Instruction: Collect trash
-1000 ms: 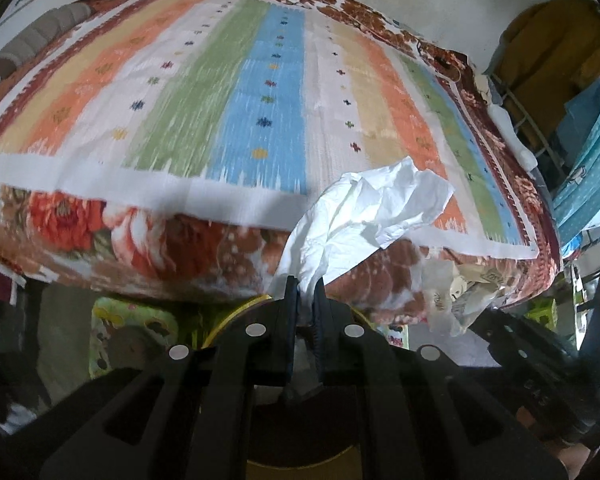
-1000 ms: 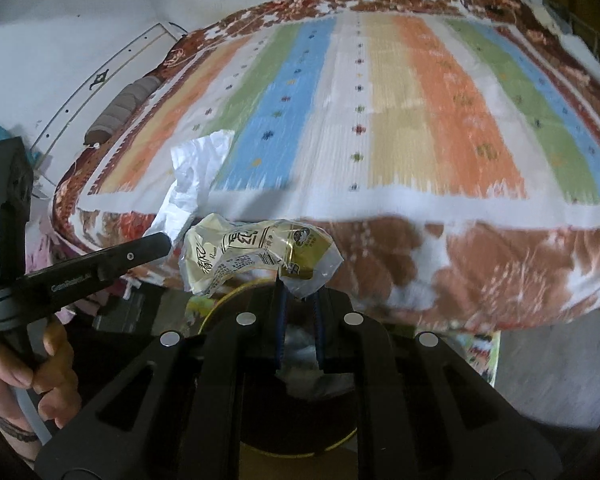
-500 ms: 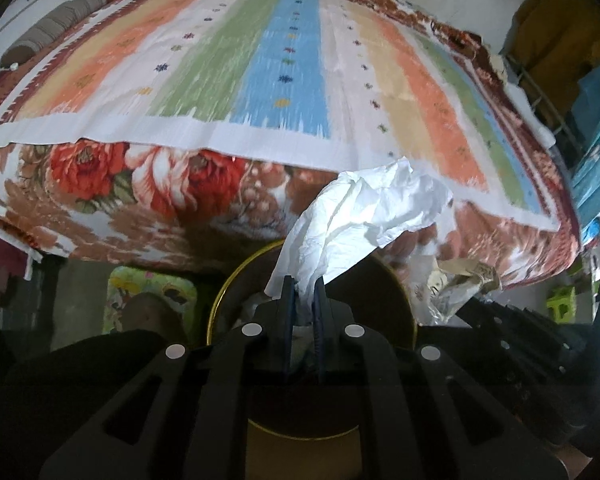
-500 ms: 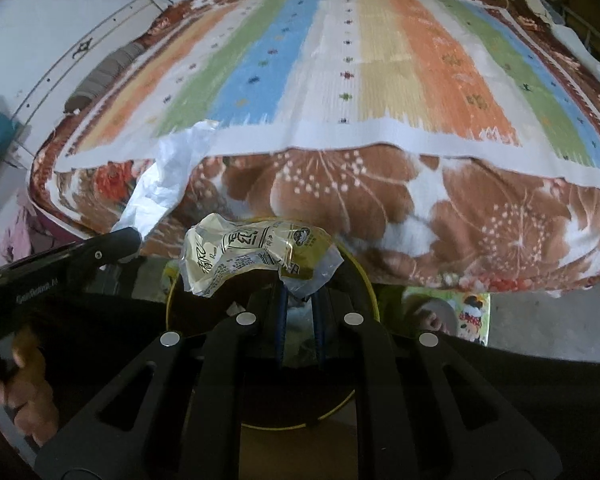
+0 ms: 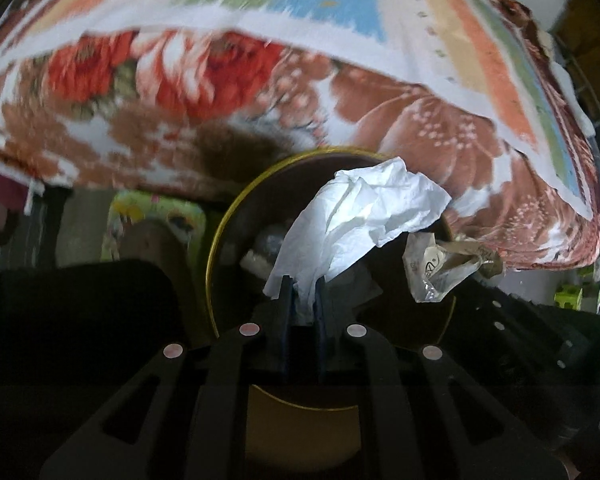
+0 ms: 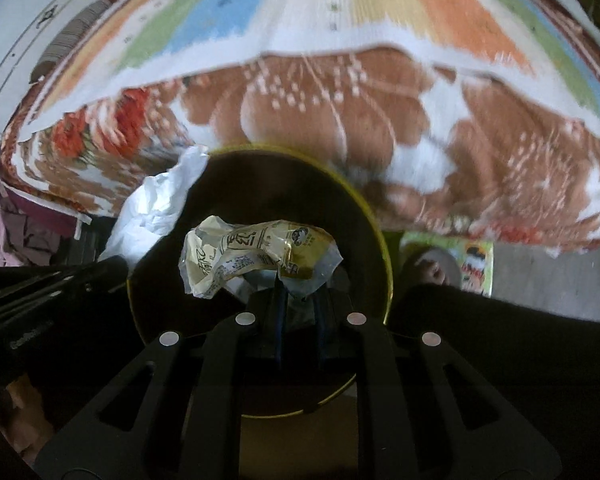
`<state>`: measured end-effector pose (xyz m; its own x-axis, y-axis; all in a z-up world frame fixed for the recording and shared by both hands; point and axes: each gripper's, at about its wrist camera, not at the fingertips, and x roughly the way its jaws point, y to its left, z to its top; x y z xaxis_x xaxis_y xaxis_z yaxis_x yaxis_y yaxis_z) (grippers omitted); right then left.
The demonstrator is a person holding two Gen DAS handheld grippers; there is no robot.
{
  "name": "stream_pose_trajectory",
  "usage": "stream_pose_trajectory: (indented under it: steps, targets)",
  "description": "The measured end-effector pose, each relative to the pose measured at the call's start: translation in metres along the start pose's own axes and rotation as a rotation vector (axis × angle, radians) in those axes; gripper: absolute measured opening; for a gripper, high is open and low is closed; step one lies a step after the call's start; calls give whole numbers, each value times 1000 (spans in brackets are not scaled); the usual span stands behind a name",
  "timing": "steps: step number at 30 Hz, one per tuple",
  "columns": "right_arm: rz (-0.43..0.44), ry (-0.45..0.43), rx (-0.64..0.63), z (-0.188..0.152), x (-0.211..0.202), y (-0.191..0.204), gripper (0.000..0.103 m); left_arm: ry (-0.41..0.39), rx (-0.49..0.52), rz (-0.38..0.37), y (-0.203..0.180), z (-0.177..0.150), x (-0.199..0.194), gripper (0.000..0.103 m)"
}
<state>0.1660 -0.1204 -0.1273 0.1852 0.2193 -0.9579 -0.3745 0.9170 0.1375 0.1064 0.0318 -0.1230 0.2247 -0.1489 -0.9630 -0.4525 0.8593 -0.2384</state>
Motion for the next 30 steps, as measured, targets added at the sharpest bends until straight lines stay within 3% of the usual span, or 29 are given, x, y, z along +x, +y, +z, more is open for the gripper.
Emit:
stream_pose_trajectory:
  steps: [1,2,4,5,7,14,20,25,28,30]
  targets:
    - [12,22,14,-1,6,-2,13,5,-14,-2,2,0,2,22]
    - [21,33,23,-1,8,-3,15,8,-25,-11,4,1,2,40]
    - [38,39,43,-1,8,-5,28,-4,-41,-35,5,2,0,51]
    - [43,32,48,-1,6,-6,38,-11,-41,-39,6,3,-2,51]
    - [57,14,57,-1,1,-9,47,-27,-65,-45,11,7,-6,54]
    - [115,-45,44,-1,-24,-13,52,-68,-39,-45,7,7,-20,62]
    - [139,-141,-68,-10,-61,-7,65,-181,100,-88,-7,-7,-56,77]
    - [214,-191,-119,-42,-85,-5,78,-313,253,11,-11,-39,-78,87]
    - [236,-256,-135,-68,-101,-3,92,-356,268,-9,-8,-56,-89,97]
    - [217,-301,-141,-81,-108,-2,94,-385,303,-27,-9,-72,-95,97]
